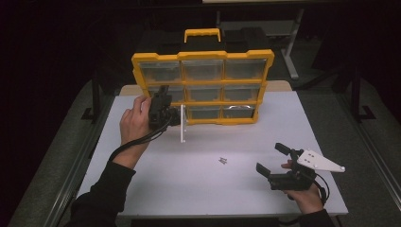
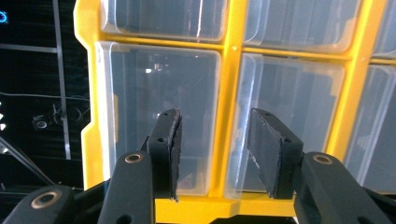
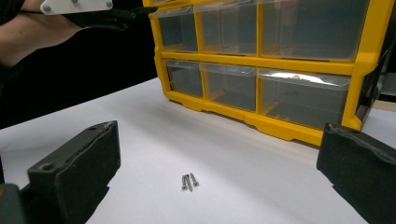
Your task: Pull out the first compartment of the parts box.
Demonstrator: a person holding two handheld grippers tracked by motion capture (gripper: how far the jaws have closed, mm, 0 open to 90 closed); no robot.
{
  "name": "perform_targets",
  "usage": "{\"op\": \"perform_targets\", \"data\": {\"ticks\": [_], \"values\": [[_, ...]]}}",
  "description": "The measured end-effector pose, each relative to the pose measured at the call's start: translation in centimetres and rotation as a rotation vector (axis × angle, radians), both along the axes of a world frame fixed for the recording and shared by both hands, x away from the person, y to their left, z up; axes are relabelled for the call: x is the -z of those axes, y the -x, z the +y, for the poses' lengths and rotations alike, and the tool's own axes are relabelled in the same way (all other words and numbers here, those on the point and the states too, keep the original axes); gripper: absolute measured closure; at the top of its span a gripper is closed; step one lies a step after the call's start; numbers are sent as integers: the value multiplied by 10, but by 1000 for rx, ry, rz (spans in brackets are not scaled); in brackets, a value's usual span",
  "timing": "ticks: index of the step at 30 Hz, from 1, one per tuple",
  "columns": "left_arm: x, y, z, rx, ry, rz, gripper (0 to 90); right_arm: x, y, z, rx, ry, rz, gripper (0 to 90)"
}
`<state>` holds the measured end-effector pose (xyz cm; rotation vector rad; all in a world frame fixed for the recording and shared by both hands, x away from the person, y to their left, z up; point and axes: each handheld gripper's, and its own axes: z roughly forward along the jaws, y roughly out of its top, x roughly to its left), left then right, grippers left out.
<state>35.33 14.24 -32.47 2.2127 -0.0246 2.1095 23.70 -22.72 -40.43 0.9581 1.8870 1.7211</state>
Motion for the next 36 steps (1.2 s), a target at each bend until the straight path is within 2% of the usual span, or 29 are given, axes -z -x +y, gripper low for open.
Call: {"op": "perform_targets", "data": {"ticks": [15, 31, 36], "values": [[-10, -6, 1, 0, -7, -42, 563, 0, 0, 0, -1, -2, 1, 0], [-22, -15, 3, -32, -33, -93, 580, 0, 0, 0, -2, -5, 3, 0], [-25, -19, 5, -41, -27, -105, 598, 0, 0, 0, -3, -5, 3, 0]]}}
